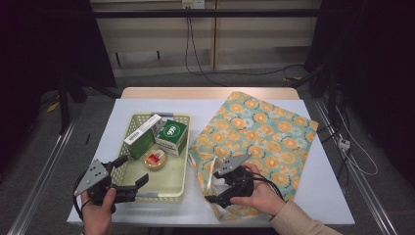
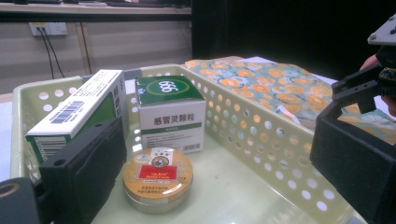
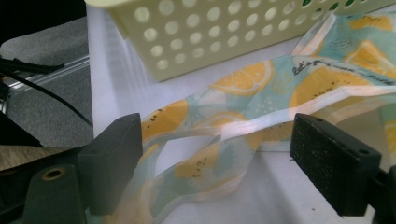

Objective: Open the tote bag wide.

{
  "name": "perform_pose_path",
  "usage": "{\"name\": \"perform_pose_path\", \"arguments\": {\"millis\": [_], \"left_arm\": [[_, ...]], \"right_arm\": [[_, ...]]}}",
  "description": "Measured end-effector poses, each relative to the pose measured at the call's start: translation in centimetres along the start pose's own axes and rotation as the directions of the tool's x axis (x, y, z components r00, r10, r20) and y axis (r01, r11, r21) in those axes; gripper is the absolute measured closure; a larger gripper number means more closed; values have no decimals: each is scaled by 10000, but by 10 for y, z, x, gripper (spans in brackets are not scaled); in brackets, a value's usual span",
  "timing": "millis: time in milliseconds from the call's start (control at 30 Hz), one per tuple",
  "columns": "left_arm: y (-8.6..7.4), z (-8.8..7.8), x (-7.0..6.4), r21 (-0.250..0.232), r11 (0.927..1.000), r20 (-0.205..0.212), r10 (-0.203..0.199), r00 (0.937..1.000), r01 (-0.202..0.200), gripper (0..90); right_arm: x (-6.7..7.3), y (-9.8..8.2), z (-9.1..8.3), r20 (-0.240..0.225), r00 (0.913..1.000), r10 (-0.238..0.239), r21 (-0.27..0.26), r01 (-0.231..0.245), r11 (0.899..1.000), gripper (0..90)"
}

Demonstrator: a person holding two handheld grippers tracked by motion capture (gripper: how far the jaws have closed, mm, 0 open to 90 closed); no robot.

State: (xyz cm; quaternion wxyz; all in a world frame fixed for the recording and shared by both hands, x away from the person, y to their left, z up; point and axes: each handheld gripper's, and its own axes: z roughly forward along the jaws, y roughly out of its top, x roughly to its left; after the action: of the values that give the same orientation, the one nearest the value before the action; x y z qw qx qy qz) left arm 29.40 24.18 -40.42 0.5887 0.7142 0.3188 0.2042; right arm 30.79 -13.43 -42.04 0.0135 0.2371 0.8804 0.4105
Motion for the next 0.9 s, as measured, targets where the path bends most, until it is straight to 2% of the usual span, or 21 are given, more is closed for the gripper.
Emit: {"name": "perform_pose_path", "arguments": {"millis": [200,433,500,533,567,600,667,700,767,833,900], "left_arm": [[0,1,-1,8,10000,-5,-32,10000,32,34],[0,1,-1,46,10000,-12,-2,10000,2,34],[0,1,0,31,10000,-27,-51,10000,51,34],[0,0,0,23,10000,-28,-28,10000,28,34],[1,0,0,70,10000,-25,70,10000,-70,34],[1,-1,0,65,9999,-30,88,10000,-88,34],[1,0,-1,55,9999,-12,86,10000,-86,34],[1,0,-1,53,10000,-15,79,10000,-79,34],[1,1,-1,32,10000,-5,21,10000,-21,34],[1,1,-1,41,10000,10,3,10000,-3,34],[1,2,-2,24,10000,62,25,10000,-25,34]], "right_arm": [[6,5,-6,-53,9999,-109,-237,108,9997,171],[22,9,-6,-529,9981,-311,-323,294,9990,195],[26,8,-2,-314,9983,-489,-91,486,9988,254],[26,6,0,-167,9975,-682,200,686,9974,333],[24,4,1,-82,9971,-760,401,763,9963,447],[20,1,2,-188,9971,-736,500,745,9960,540],[12,-4,0,-396,9986,-352,444,370,9983,769],[8,-6,-1,-514,9981,-347,449,370,9983,839],[1,-9,-6,-727,9972,-171,451,204,9988,899],[-6,-8,-12,-661,9977,-158,456,189,9988,900],[-15,-7,-20,-563,9984,-1,213,13,9998,900]]}}
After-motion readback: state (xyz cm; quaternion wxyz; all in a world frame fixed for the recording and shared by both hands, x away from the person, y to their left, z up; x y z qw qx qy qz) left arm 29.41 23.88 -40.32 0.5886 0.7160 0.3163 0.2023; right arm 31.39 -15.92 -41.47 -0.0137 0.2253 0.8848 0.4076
